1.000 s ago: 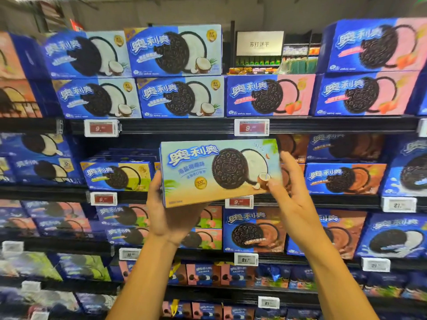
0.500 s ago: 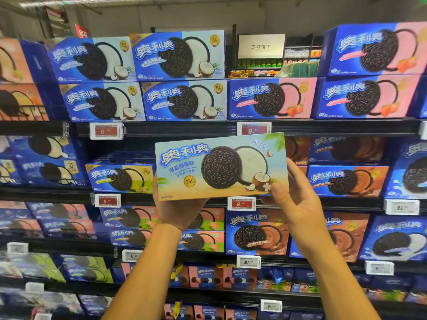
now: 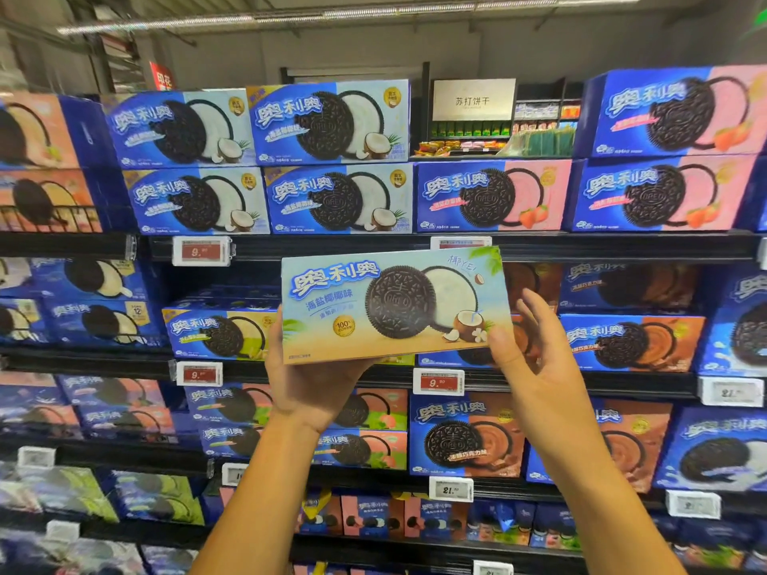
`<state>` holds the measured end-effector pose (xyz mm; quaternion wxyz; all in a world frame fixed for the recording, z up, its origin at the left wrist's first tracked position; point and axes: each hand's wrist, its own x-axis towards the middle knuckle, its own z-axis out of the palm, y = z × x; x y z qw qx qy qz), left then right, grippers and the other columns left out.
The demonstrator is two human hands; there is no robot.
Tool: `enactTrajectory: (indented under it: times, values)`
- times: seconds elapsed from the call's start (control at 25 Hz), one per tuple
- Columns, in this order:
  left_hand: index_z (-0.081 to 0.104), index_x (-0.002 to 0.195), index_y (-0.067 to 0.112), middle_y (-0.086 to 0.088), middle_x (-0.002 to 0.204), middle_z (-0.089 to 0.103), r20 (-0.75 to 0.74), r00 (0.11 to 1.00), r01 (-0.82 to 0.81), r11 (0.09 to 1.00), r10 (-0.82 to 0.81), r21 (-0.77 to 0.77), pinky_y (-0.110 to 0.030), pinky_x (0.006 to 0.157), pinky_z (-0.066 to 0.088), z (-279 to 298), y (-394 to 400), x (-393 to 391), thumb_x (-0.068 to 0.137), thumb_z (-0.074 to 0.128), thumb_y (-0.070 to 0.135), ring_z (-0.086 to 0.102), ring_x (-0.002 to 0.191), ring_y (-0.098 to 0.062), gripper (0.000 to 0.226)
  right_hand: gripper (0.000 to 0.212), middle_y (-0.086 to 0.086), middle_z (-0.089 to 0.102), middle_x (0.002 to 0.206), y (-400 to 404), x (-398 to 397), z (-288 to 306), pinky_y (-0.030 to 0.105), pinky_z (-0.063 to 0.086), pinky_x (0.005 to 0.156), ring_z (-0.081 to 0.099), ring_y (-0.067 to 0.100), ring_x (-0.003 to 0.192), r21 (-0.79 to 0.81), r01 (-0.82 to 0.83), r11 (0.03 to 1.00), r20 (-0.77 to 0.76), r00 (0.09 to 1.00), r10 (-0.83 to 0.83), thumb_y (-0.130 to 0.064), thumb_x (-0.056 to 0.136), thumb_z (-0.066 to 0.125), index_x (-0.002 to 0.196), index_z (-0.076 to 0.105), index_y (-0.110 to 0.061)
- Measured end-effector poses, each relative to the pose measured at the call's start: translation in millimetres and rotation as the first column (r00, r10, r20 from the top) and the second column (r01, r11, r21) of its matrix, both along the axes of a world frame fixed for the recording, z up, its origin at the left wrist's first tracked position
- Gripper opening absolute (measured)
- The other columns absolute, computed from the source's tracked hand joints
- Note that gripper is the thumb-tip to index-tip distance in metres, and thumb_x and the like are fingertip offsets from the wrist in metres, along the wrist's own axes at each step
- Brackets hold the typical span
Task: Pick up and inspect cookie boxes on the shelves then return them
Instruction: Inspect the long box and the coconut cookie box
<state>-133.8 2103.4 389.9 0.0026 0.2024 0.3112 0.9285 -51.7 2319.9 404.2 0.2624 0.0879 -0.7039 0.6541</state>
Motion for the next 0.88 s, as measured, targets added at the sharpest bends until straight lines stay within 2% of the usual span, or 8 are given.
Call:
enactTrajectory:
  times: [0.08,0.28,0.36,0.44,0.56,0.68,0.76,0.88]
  values:
    - [0.063,0.131,0.025,-0.008,0.135,0.062,-0.15,0.988,0.021,0.999,-0.028,-0.044,-0.05,0.094,0.051,3.1,-2.4,1.7,0.091,0.049,0.055,0.061,0.121,-0.029,0.052,0.052,-0.032,0.044,0.144,-4.7,5.2,6.8,0.018,0.041,0.101,0.047,-0.006,0.13,0.039,0.021,0.999,-0.052,0.998,-0.019,-0.063,0.084,0.065,0.13,0.041,-0.063]
    - [0.069,0.124,0.022,-0.005,0.13,0.066,-0.252,0.968,-0.059,0.978,0.006,-0.202,-0.033,0.094,0.053,30.7,16.5,18.6,0.085,0.06,0.053,0.061,0.122,-0.022,0.05,0.042,-0.03,0.057,0.131,-34.3,12.6,31.4,0.011,0.042,0.1,0.051,-0.016,0.12,0.148,-0.086,0.985,-0.082,0.992,0.099,-0.067,0.083,0.063,0.122,0.049,-0.058]
    - [0.069,0.12,0.014,-0.008,0.123,0.07,-0.258,0.961,-0.183,0.932,0.102,-0.312,-0.031,0.09,0.054,37.9,33.1,25.8,0.087,0.056,0.045,0.065,0.115,-0.023,0.047,0.056,-0.032,0.047,0.141,-42.6,10.1,36.9,0.021,0.037,0.111,0.041,-0.012,0.133,0.251,-0.101,0.963,-0.059,0.991,0.119,-0.077,0.077,0.056,0.13,0.043,-0.063]
    - [0.066,0.121,0.012,-0.009,0.12,0.071,-0.276,0.951,-0.247,0.874,0.136,-0.419,-0.032,0.09,0.055,40.2,46.6,31.3,0.084,0.054,0.049,0.067,0.112,-0.023,0.054,0.092,-0.022,0.039,0.155,-46.0,7.3,38.1,0.034,0.033,0.117,0.033,-0.002,0.143,0.261,-0.089,0.961,-0.009,0.995,0.095,-0.081,0.067,0.055,0.15,0.033,-0.046]
    - [0.059,0.134,0.022,-0.002,0.135,0.063,-0.36,0.933,-0.234,0.794,0.021,-0.561,-0.032,0.103,0.048,44.5,52.8,36.7,0.095,0.038,0.056,0.057,0.127,-0.019,0.056,0.071,-0.011,0.063,0.135,-36.8,7.1,36.0,0.034,0.049,0.103,0.058,0.005,0.125,0.051,-0.113,0.992,-0.112,0.987,0.118,-0.063,0.078,0.071,0.139,0.051,-0.031]
    - [0.049,0.141,0.024,0.007,0.14,0.058,-0.405,0.913,-0.247,0.736,-0.041,-0.631,-0.029,0.104,0.046,48.6,39.7,26.3,0.101,0.037,0.039,0.05,0.132,-0.008,0.045,0.044,-0.002,0.074,0.116,-5.9,2.7,36.5,0.037,0.057,0.09,0.07,0.015,0.108,-0.179,-0.209,0.961,-0.1,0.976,0.193,-0.047,0.083,0.07,0.12,0.068,-0.023]
    - [0.051,0.136,0.025,0.01,0.133,0.062,-0.4,0.916,-0.289,0.686,-0.003,-0.667,-0.021,0.1,0.047,43.9,32.0,17.8,0.101,0.048,0.02,0.055,0.124,0.002,0.035,0.047,0.007,0.074,0.117,17.0,-5.8,32.5,0.046,0.058,0.091,0.072,0.021,0.103,-0.438,-0.273,0.857,0.018,0.95,0.312,-0.044,0.081,0.069,0.12,0.071,-0.018]
    - [0.049,0.134,0.032,0.02,0.118,0.056,-0.38,0.883,-0.47,0.526,0.277,-0.709,-0.007,0.08,0.046,25.6,29.0,5.8,0.095,0.061,0.01,0.056,0.096,0.019,0.046,0.058,0.013,0.072,0.122,36.6,-18.8,22.0,0.042,0.062,0.078,0.072,0.024,0.101,-0.671,-0.352,0.653,0.006,0.878,0.479,-0.046,0.083,0.06,0.13,0.066,-0.014]
